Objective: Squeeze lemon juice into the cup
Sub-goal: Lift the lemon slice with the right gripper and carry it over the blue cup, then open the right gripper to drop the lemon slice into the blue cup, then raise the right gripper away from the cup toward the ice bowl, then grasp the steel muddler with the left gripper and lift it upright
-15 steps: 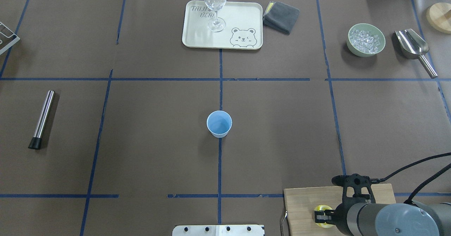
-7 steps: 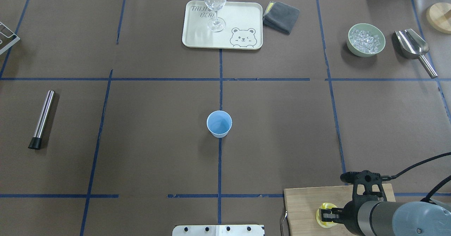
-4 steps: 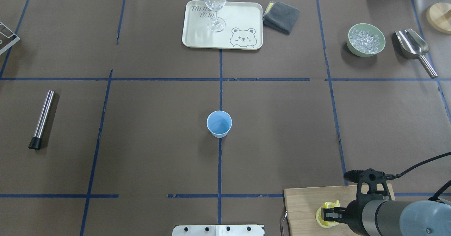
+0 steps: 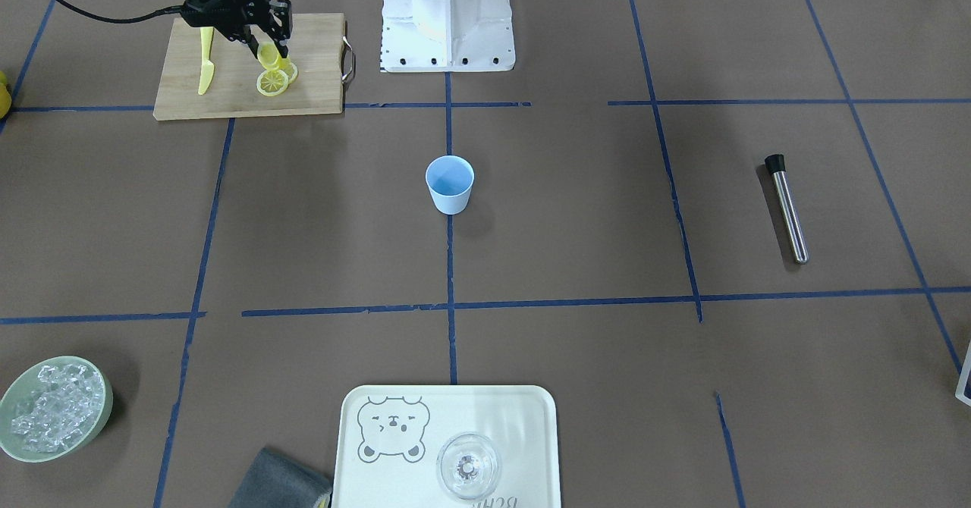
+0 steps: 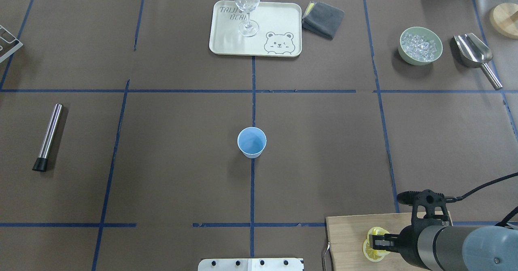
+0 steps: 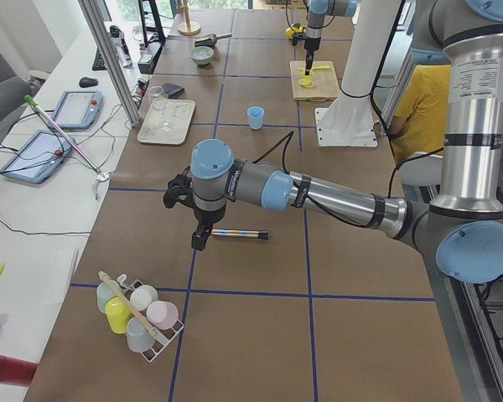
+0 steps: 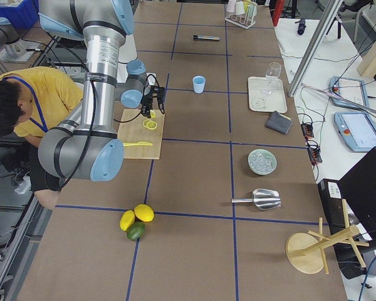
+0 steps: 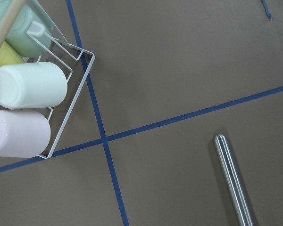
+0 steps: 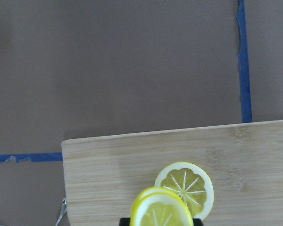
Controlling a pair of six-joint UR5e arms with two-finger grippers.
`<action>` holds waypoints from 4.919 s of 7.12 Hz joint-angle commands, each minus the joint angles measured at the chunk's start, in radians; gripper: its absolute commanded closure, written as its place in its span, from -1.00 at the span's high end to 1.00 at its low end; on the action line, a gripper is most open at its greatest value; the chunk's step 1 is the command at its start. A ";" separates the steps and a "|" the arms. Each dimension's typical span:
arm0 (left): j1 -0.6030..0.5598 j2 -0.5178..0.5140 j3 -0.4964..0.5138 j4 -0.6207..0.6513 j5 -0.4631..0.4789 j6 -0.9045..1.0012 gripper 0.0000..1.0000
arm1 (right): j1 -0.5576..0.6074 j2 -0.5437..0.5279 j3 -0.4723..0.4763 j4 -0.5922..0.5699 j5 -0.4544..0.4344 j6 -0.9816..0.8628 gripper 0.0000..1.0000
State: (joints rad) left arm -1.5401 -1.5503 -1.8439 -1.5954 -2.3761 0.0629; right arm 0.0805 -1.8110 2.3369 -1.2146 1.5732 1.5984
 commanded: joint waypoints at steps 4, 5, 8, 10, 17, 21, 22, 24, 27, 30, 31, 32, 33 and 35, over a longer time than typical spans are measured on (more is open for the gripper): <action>0.001 0.001 0.006 0.000 0.000 0.000 1.00 | 0.089 0.172 -0.034 -0.019 0.005 0.000 0.05; 0.001 0.001 0.006 0.000 0.000 0.000 1.00 | 0.141 0.285 -0.068 -0.108 0.030 0.000 0.05; 0.001 0.001 0.006 0.000 0.000 0.000 1.00 | 0.278 0.555 -0.183 -0.237 0.112 0.000 0.08; 0.001 0.001 0.006 0.000 0.000 0.000 1.00 | 0.330 0.704 -0.313 -0.263 0.116 0.014 0.11; 0.000 0.001 0.000 0.000 0.000 0.000 1.00 | 0.349 0.931 -0.585 -0.229 0.116 0.051 0.19; -0.002 0.007 0.000 0.000 0.000 0.000 1.00 | 0.349 0.931 -0.617 -0.229 0.125 0.048 0.60; 0.001 0.007 0.000 0.000 0.000 0.000 1.00 | 0.349 0.932 -0.617 -0.229 0.139 0.048 0.65; 0.009 0.001 0.017 -0.009 -0.006 0.003 1.00 | 0.361 0.929 -0.598 -0.217 0.186 0.040 0.75; 0.257 -0.039 0.191 -0.350 -0.049 -0.237 1.00 | 0.571 0.703 -0.429 -0.209 0.437 -0.135 1.00; 0.501 -0.160 0.336 -0.474 0.054 -0.739 0.80 | 0.722 0.552 -0.390 -0.204 0.557 -0.311 1.00; 0.530 -0.160 0.360 -0.472 0.117 -0.739 0.73 | 0.723 0.547 -0.390 -0.204 0.557 -0.321 1.00; 0.532 -0.159 0.374 -0.472 0.185 -0.733 0.70 | 0.723 0.546 -0.390 -0.206 0.556 -0.321 1.00; 0.535 -0.160 0.390 -0.468 0.189 -0.727 0.63 | 0.722 0.546 -0.389 -0.206 0.557 -0.321 1.00; 0.538 -0.160 0.411 -0.468 0.193 -0.724 0.31 | 0.722 0.544 -0.383 -0.206 0.557 -0.318 1.00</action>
State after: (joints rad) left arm -1.0051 -1.7098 -1.4479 -2.0637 -2.1889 -0.6626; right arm 0.8021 -1.2661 1.9513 -1.4204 2.1304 1.2796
